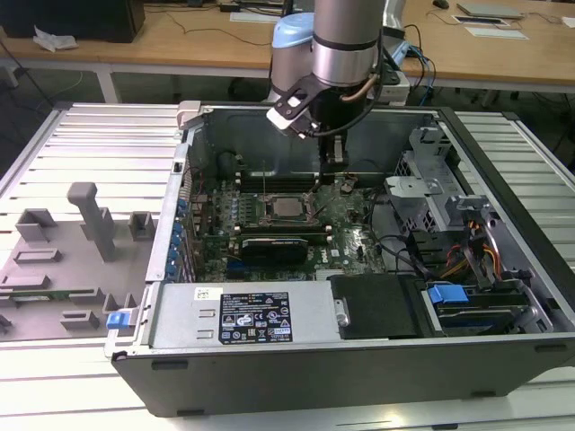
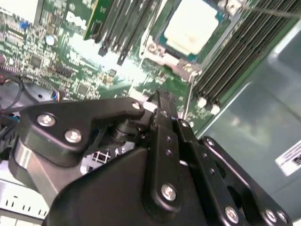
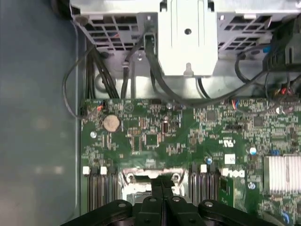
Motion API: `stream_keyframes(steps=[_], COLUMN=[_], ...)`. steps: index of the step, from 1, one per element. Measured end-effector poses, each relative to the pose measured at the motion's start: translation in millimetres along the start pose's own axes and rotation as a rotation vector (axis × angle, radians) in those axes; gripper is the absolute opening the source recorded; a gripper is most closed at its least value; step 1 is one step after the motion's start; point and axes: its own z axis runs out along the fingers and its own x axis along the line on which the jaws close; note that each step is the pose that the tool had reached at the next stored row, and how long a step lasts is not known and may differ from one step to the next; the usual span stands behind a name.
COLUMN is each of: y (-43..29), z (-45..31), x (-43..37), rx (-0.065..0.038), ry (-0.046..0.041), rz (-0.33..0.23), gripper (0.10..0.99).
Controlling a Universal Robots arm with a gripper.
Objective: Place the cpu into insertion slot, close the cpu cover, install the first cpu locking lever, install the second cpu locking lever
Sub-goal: 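Close the cpu cover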
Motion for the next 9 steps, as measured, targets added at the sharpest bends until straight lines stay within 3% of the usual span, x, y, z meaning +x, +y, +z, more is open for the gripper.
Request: stream_keyframes(steps=[6, 9], y=[24.6, 31.9], z=[1.0, 1.6], x=[-0.7, -0.7], rx=[0.022, 0.027], ry=[-0.0004, -0.0003], rz=[0.0, 0.0], gripper=[0.106, 0.106])
